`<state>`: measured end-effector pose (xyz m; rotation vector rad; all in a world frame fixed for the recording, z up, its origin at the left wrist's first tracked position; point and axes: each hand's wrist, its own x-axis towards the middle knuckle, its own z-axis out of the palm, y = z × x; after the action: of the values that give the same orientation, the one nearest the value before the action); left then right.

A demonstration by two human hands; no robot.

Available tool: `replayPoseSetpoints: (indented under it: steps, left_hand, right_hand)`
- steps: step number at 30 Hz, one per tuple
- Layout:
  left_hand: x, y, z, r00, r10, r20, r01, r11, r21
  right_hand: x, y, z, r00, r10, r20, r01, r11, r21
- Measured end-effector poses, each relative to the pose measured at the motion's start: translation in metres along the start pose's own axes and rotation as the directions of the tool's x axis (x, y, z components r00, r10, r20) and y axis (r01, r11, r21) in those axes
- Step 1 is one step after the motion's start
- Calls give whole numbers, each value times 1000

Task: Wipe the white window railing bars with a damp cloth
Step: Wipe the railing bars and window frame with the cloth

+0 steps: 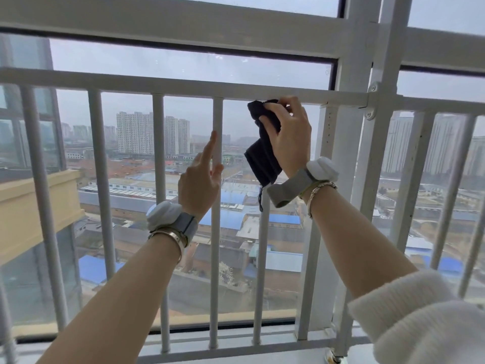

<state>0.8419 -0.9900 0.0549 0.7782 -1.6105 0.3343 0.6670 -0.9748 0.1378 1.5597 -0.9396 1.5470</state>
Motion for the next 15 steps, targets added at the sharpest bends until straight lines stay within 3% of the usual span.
replayPoseSetpoints:
  steps: [7,11,15]
  left_hand:
    - [-7,-2,5,998,-36,44,40,996,-85]
    - [-9,-4,6,999,-41,34,45,990,-133]
    - [-8,-8,10,1000,-7,0,7,992,-127]
  right_hand:
    - [-31,-5,-10,994,8,107,-3,999,-45]
    - [-53,-3,-18,978,-63,201,79,994,-76]
    - [-19,-2,-16,987,-69,147,85,991,-105]
